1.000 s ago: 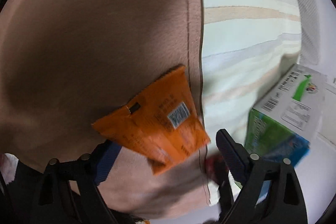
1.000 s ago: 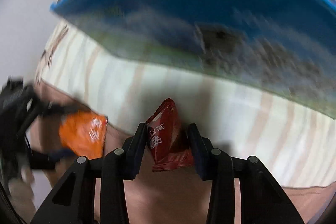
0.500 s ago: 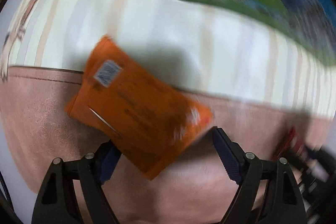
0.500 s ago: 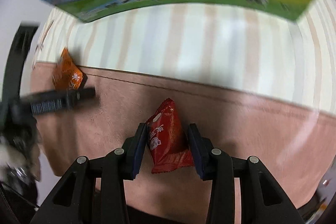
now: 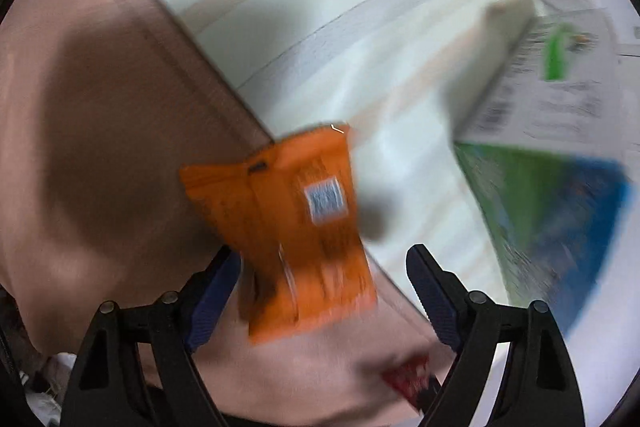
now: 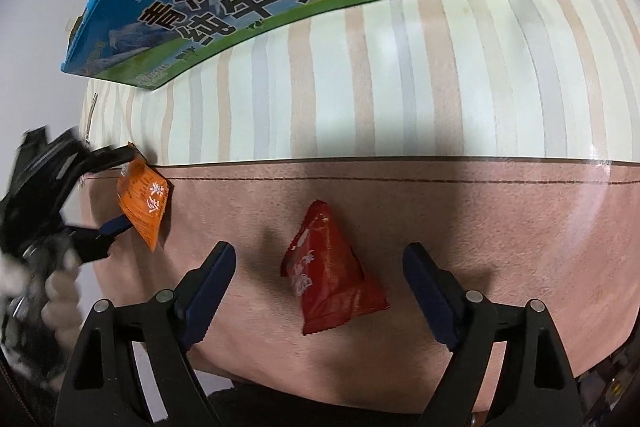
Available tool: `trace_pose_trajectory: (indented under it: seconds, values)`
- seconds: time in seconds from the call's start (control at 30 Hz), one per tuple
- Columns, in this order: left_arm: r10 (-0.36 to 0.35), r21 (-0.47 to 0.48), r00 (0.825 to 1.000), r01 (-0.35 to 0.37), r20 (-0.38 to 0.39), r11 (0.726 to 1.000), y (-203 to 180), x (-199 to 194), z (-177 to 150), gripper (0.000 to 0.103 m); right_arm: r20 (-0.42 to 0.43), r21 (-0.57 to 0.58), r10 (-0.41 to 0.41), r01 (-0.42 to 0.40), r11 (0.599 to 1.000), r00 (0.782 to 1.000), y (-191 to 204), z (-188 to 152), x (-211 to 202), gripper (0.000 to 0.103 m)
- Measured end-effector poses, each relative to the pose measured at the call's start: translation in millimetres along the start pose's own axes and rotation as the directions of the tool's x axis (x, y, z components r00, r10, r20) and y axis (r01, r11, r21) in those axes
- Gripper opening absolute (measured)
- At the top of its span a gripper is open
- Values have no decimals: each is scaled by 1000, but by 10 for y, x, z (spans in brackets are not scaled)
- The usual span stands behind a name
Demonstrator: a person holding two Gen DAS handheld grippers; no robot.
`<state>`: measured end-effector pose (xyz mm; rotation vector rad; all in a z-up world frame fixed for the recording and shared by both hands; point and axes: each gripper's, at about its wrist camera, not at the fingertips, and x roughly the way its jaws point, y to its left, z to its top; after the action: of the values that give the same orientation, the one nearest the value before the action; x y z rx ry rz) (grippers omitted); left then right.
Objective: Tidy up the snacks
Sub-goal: 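Grasp the orange snack packet with left tool while right tool grasps red triangular packet, then carry both packets into the box and open both tools to release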
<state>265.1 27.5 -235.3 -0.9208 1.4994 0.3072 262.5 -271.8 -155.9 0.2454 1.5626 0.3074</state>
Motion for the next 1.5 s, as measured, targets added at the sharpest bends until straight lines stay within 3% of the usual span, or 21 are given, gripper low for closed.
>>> trace_pose_trajectory:
  seconds: [0.07,0.1,0.13,0.17,0.3,0.37,0.47,0.5,0.53,0.6,0.63,0.73,0.83,1.03,1.2,1.37,1.5]
  values:
    - [78,70,996,-80,39,994,-137,85,2,82,7,-11,-11,11,1000,1000,84,8,3,88]
    - [121,160,988,-135,94,978,-265,77,-78,79,13,-20,-21,21,1000,1000,144,11,17,88]
    - [145,243,980,-175,136,954,-389,68,-142,66,17,-27,-27,28,999,999,162,13,10,88]
    - [175,350,969,-227,174,909,-540,80,-262,56,23,-30,-30,30,999,999,171,1,-10,88]
    - [239,564,951,-310,198,765,-723,219,-763,56,10,-15,-24,25,1000,1000,150,-22,42,88]
    - [258,599,949,-315,183,736,-692,292,-941,56,1,-11,-23,23,1000,1000,154,-46,87,88]
    - [263,606,952,-302,156,735,-655,348,-1069,57,-3,-27,-36,36,999,999,191,-89,202,87]
    - [263,605,953,-301,152,738,-696,373,-1151,57,1,-36,-49,49,998,999,204,-108,256,80]
    - [261,602,953,-300,153,741,-713,381,-1186,57,14,-57,-80,81,995,997,229,-117,285,63]
    - [263,599,952,-302,154,741,-566,368,-1051,58,44,-91,-144,148,985,989,259,-132,340,48]
    - [264,599,952,-304,156,741,-531,374,-1052,59,48,-101,-151,155,983,987,266,-141,352,46]
    - [263,600,952,-304,158,740,-291,333,-851,61,57,-139,-174,180,974,983,283,-220,329,44]
    - [258,606,955,-294,148,740,-295,420,-805,65,37,-151,-177,181,972,984,260,-339,288,44]
    - [264,629,951,-303,158,716,-157,624,-997,67,-4,-122,-136,134,983,991,209,-395,325,52]
    - [265,653,947,-316,179,688,-213,676,-1076,54,9,-102,-155,155,983,988,174,-397,367,45]
    - [231,654,961,-271,149,706,-274,540,-1187,51,32,-105,-143,146,984,989,172,-516,238,42]
    - [174,666,976,-217,131,714,-394,327,-1246,51,45,-87,-80,84,993,996,138,-571,20,41]
